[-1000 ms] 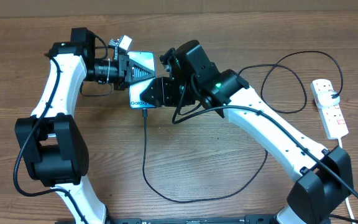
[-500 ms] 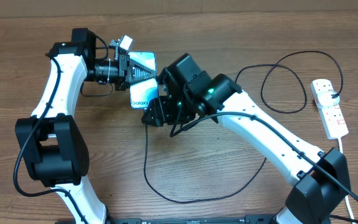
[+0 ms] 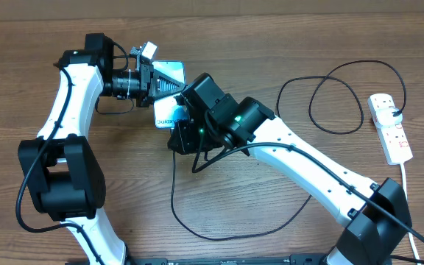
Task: Plug charger to phone and switch on socket
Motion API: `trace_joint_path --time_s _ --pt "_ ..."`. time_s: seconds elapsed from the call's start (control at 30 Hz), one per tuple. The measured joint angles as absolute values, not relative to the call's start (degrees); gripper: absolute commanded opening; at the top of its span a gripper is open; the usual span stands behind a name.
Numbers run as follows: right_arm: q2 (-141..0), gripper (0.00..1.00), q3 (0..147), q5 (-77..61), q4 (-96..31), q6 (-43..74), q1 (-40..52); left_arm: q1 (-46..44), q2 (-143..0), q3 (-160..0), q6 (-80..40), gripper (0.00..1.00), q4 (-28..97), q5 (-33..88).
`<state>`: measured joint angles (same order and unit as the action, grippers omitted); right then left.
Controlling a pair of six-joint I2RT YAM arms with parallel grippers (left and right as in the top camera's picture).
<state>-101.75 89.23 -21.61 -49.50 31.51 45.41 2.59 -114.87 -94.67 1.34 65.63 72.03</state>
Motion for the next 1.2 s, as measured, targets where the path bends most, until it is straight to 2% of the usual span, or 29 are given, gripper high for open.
trace_joint_path --time_s 0.03,1.2 --pt "-101.75 0.04 89.23 -21.43 -49.23 31.59 45.45 2.59 -114.87 -94.67 1.34 0.04 65.49 72.18" --pt "-101.78 0.04 88.38 -27.29 -43.94 34.81 44.95 2.26 -114.87 -95.33 7.51 0.04 70.43 72.42"
